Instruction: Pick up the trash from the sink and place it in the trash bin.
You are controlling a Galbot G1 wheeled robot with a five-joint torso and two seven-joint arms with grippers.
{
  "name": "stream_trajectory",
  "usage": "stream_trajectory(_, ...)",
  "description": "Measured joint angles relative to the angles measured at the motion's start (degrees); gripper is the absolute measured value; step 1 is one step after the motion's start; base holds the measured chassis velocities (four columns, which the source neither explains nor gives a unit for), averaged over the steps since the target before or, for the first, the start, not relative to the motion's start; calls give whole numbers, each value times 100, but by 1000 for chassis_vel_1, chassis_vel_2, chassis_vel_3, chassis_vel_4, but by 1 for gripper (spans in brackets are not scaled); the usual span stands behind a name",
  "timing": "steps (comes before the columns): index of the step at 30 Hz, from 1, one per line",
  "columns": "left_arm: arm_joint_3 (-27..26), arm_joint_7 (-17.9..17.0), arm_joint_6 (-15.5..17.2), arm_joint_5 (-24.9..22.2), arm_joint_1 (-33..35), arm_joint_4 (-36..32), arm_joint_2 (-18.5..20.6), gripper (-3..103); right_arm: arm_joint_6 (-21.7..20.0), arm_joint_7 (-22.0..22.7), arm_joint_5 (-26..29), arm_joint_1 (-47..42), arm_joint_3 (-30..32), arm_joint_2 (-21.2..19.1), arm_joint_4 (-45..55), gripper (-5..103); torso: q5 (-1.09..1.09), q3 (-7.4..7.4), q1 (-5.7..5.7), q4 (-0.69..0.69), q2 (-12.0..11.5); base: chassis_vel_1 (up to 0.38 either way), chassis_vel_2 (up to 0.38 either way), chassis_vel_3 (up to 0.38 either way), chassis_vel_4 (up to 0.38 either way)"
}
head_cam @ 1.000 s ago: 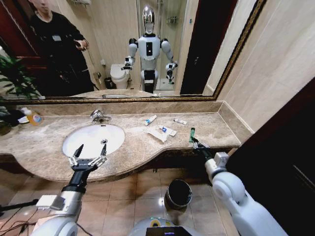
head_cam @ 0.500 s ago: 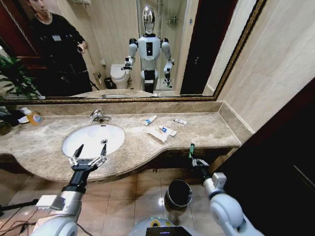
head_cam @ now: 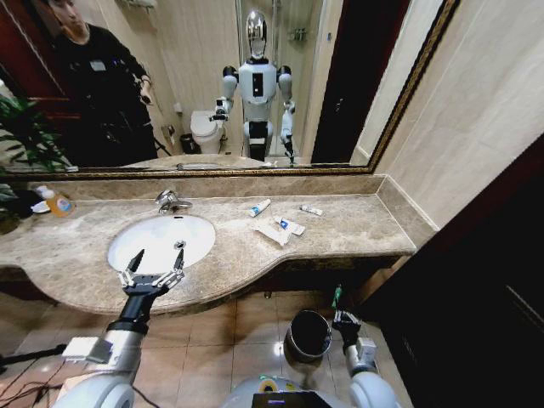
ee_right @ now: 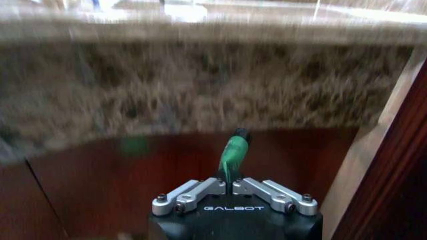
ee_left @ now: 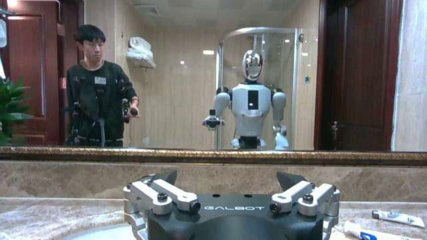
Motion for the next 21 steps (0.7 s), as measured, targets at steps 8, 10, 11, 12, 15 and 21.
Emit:
stream_trajectory(8,0,0,0,0,0,0,0,100,195,-350,-153,332,-24,191,-981,1,-1,0,0,0,0,0,0,0,0)
stream_trajectory(10,0,0,0,0,0,0,0,100,315,-491,-225,407,-14,194,-1245,1,-1,0,0,0,0,0,0,0,0)
stream_trajectory(11,0,0,0,0,0,0,0,100,315,-491,-225,407,-14,194,-1245,1,-1,0,0,0,0,0,0,0,0)
stream_trajectory(12,0,0,0,0,0,0,0,100,402,-579,-249,474,-8,186,-1447,1,-1,0,0,0,0,0,0,0,0)
stream_trajectory(15,0,0,0,0,0,0,0,100,527,-683,-253,563,-5,171,-1718,1,-1,0,0,0,0,0,0,0,0)
stream_trajectory(21,0,0,0,0,0,0,0,100,958,-1119,-274,861,-5,156,-2497,1,-1,0,0,0,0,0,0,0,0)
